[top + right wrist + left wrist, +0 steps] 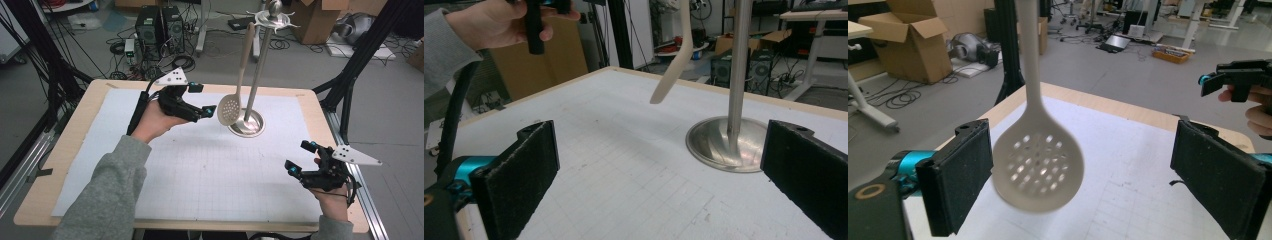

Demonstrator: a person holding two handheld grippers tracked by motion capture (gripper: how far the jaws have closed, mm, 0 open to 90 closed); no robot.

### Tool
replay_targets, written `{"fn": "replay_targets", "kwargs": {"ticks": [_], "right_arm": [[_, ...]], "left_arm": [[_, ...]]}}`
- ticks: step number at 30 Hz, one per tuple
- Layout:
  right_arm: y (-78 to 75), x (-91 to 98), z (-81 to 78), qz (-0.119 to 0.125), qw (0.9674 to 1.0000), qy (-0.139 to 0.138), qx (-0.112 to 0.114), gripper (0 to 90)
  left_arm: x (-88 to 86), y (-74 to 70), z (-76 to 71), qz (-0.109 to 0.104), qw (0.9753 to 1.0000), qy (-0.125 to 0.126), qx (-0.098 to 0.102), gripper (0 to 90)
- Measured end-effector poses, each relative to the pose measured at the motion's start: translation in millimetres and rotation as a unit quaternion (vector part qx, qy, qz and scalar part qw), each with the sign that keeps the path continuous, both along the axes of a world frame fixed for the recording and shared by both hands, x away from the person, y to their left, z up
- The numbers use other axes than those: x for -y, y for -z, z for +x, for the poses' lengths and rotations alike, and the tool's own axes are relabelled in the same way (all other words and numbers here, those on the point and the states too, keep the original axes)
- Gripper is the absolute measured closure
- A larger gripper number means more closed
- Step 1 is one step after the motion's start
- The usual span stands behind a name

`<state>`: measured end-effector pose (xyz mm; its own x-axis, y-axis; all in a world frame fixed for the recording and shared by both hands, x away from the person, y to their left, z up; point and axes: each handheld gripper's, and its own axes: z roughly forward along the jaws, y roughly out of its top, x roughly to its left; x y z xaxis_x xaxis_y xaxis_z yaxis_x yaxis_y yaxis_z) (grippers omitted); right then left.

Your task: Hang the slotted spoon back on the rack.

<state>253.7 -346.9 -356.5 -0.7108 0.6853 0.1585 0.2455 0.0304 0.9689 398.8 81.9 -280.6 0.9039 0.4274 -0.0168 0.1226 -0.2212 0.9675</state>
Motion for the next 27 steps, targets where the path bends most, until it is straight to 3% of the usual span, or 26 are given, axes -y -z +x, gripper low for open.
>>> {"fn": "replay_targets", "kwargs": {"ticks": [3,14,27], "right_arm": [[0.4,-2.4,1.3,-0.003,1.0,0.0,-0.002,1.0],[-1.2,-11.7,2.1,-0.013,0.9999,-0.006,-0.003,1.0],[-5.1,-18.2,0.2,-0.018,0.9998,-0.004,0.004,1.0]], "left_arm": [[-10.5,2.7,-7.0,-0.002,0.9999,-0.009,-0.01,10.3],[-52.2,21.7,-29.2,-0.018,0.9991,-0.038,0.009,10.2],[-104.6,39.3,-55.2,-0.056,0.9947,-0.084,0.019,10.0]]}}
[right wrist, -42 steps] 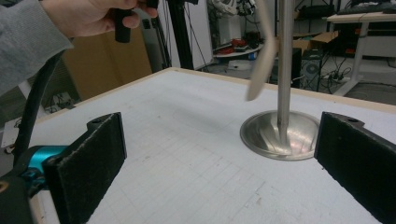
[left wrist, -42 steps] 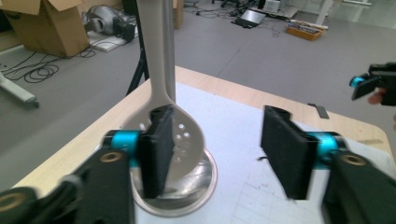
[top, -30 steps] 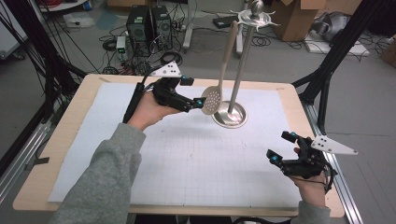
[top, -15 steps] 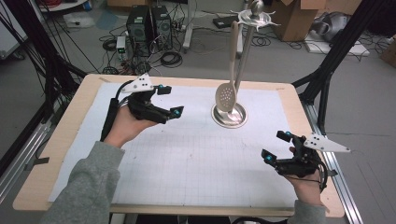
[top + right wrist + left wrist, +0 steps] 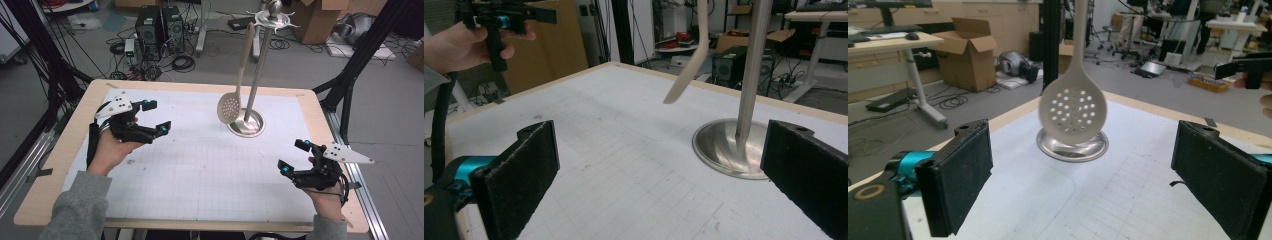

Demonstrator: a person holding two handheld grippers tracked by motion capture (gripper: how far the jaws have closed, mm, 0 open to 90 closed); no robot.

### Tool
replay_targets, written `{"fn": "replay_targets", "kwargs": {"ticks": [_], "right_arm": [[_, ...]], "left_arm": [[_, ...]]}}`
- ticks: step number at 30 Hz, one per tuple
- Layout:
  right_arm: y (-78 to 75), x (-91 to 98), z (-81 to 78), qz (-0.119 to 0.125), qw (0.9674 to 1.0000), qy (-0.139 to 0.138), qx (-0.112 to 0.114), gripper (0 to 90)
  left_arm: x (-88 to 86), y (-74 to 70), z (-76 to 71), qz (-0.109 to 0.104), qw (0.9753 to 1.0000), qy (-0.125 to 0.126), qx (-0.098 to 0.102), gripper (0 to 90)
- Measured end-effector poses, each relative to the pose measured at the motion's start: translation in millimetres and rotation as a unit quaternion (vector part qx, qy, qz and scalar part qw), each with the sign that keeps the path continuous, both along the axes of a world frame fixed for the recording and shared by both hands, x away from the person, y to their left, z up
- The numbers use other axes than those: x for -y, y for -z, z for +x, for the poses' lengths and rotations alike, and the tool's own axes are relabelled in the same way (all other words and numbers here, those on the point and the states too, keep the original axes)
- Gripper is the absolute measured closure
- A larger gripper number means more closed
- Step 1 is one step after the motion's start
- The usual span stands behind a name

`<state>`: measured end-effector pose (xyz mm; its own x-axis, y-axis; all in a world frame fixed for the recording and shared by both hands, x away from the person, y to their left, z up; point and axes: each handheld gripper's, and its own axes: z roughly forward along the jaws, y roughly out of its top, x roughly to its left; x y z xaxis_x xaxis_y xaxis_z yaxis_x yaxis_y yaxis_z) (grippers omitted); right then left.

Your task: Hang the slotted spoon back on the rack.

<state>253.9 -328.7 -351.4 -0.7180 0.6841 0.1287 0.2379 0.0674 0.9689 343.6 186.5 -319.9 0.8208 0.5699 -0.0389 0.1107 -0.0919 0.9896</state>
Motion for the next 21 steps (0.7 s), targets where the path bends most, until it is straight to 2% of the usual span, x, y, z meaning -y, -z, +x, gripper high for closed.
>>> {"fn": "replay_targets", "kwargs": {"ticks": [4,14,18,19,21], "right_arm": [[-0.8,-2.4,0.4,-0.002,1.0,-0.001,0.003,1.0],[-3.0,-7.0,-0.7,-0.006,0.9999,0.003,0.01,1.0],[-3.1,-9.5,0.3,-0.008,0.9999,0.002,0.012,1.0],[-3.1,-9.5,0.3,-0.008,0.9999,0.002,0.012,1.0],[-2.9,-10.9,0.9,-0.01,0.9999,0.0,0.012,1.0]], "left_arm": [[-13.8,6.0,-8.3,-0.008,0.9999,-0.014,0.003,10.0],[-38.9,14.6,-29.5,-0.008,0.9989,-0.043,0.016,10.0],[-45.1,21.4,-35.4,-0.009,0.9989,-0.044,0.015,10.0],[-45.8,24.5,-36.7,-0.007,0.9992,-0.036,0.014,10.0],[-46.7,31.1,-40.1,0.001,0.9992,-0.038,0.015,10.0]]}}
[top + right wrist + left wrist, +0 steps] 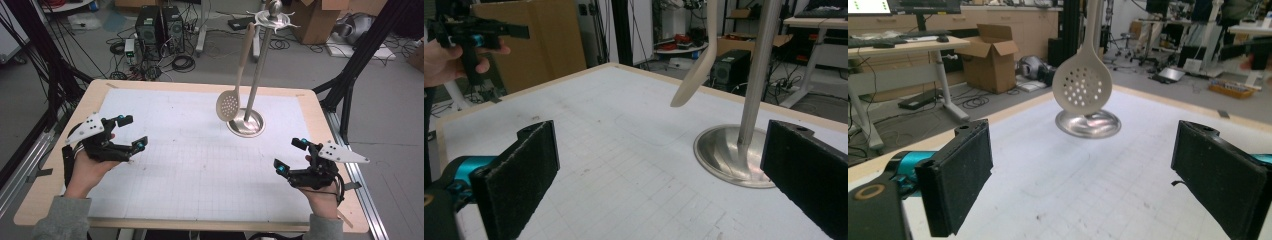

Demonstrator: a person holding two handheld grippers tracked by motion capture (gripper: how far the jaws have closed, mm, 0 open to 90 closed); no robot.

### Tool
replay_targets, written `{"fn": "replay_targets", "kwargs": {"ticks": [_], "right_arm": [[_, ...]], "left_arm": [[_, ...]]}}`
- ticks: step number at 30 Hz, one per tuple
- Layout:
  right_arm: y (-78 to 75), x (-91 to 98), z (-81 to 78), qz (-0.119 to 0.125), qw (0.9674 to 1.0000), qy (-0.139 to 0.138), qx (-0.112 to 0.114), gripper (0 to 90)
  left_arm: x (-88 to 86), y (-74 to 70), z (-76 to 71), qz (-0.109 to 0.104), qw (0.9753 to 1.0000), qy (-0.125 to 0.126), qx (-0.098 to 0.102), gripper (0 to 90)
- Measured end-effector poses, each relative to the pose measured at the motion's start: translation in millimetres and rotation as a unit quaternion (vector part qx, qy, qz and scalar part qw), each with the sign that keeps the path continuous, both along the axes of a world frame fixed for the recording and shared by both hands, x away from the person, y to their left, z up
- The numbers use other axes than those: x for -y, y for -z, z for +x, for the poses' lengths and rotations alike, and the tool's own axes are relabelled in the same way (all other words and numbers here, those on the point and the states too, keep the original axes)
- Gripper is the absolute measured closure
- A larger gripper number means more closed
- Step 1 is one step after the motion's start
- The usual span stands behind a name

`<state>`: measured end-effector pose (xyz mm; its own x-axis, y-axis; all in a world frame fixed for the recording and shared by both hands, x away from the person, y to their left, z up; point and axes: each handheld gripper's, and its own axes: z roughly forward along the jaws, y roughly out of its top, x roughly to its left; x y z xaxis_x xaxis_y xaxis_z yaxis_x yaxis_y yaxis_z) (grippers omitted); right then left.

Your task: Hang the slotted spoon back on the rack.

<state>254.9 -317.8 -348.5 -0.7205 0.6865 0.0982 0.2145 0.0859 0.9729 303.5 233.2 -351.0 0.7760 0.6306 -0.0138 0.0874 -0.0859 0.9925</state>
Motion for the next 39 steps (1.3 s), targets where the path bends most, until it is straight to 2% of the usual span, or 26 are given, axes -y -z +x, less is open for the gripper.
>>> {"fn": "replay_targets", "kwargs": {"ticks": [6,9,13,16,21,24,26,30,39], "right_arm": [[0.4,-3.4,1.7,-0.003,1.0,0.0,0.001,1.0],[1.0,-3.2,2.6,-0.003,1.0,0.002,0.002,1.0],[1.6,-2.5,3.5,-0.002,1.0,0.004,0.002,1.0],[1.4,-2.6,3.3,-0.001,1.0,0.005,0.003,1.0],[2.8,-2.2,3.8,-0.004,0.9999,0.011,0.006,1.0],[5.3,-0.7,4.2,-0.003,0.9998,0.018,0.006,1.0],[6.8,0.6,4.5,-0.002,0.9997,0.022,0.008,1.0],[8.7,2.9,4.7,0.0,0.9995,0.03,0.013,1.0],[14.2,11.5,5.4,0.01,0.999,0.043,0.008,1.0]], "left_arm": [[-8.5,15.0,-6.4,-0.005,0.9999,-0.015,-0.005,10.0],[-13.5,16.7,-10.7,-0.023,0.9995,-0.019,-0.007,10.0],[-20.2,17.3,-15.6,-0.025,0.9989,-0.039,0.0,10.0],[-26.3,16.4,-17.8,-0.017,0.9982,-0.057,0.001,10.0],[-38.6,18.8,-23.8,-0.021,0.9972,-0.071,0.004,10.0],[-48.8,21.8,-28.3,-0.029,0.9956,-0.089,0.005,10.0],[-55.6,24.3,-31.7,-0.024,0.9947,-0.099,0.008,10.0],[-67.7,26.2,-34.3,-0.033,0.9919,-0.122,0.009,10.0],[-90.7,31.2,-39.2,-0.031,0.9861,-0.163,0.005,10.0]]}}
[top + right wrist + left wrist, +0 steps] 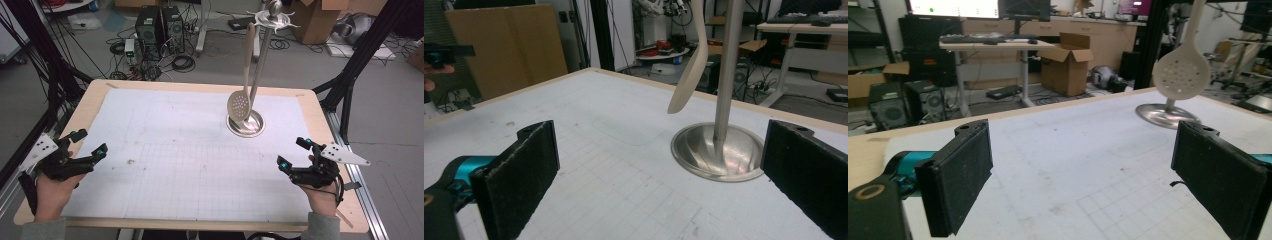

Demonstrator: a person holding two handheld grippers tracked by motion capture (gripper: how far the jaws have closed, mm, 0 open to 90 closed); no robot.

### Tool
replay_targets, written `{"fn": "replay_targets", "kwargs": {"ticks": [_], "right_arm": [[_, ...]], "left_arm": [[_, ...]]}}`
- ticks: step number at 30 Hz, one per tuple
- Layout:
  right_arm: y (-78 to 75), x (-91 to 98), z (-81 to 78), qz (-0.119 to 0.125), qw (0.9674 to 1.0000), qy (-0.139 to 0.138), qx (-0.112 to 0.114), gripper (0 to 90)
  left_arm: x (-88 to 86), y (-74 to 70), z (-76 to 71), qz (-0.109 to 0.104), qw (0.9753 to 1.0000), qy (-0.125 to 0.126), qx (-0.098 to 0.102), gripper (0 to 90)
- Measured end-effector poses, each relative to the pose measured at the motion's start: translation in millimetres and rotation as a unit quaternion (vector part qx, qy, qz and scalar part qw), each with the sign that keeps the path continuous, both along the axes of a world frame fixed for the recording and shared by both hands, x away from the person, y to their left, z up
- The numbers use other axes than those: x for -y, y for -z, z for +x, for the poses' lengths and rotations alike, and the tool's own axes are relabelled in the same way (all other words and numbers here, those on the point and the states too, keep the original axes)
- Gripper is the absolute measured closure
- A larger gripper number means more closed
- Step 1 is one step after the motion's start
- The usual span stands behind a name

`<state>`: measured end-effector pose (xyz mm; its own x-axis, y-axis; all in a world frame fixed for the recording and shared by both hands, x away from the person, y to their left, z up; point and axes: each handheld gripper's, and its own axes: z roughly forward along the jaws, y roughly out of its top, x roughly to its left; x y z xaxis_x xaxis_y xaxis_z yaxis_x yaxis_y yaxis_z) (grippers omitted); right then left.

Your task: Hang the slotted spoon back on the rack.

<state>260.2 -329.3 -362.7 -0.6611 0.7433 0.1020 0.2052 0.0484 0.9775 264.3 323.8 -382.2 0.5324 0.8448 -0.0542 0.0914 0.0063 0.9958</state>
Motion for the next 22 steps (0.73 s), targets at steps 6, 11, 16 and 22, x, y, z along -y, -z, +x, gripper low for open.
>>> {"fn": "replay_targets", "kwargs": {"ticks": [6,11,16,22], "right_arm": [[6.0,6.7,0.9,-0.001,0.9999,0.011,-0.004,1.0],[11.8,18.3,1.2,0.006,0.9994,0.033,-0.006,1.1],[13.1,22.0,0.6,0.012,0.9992,0.037,-0.01,1.1],[12.9,21.1,0.6,0.019,0.9991,0.037,-0.009,1.1]], "left_arm": [[-10.6,6.1,-2.0,0.011,0.9996,-0.023,-0.009,10.0],[-17.0,11.3,-2.3,0.015,0.9986,-0.049,-0.013,9.9],[-20.9,14.7,-1.7,0.006,0.9979,-0.061,-0.018,9.9],[-15.4,17.4,0.6,0.008,0.998,-0.053,-0.032,9.2]]}}
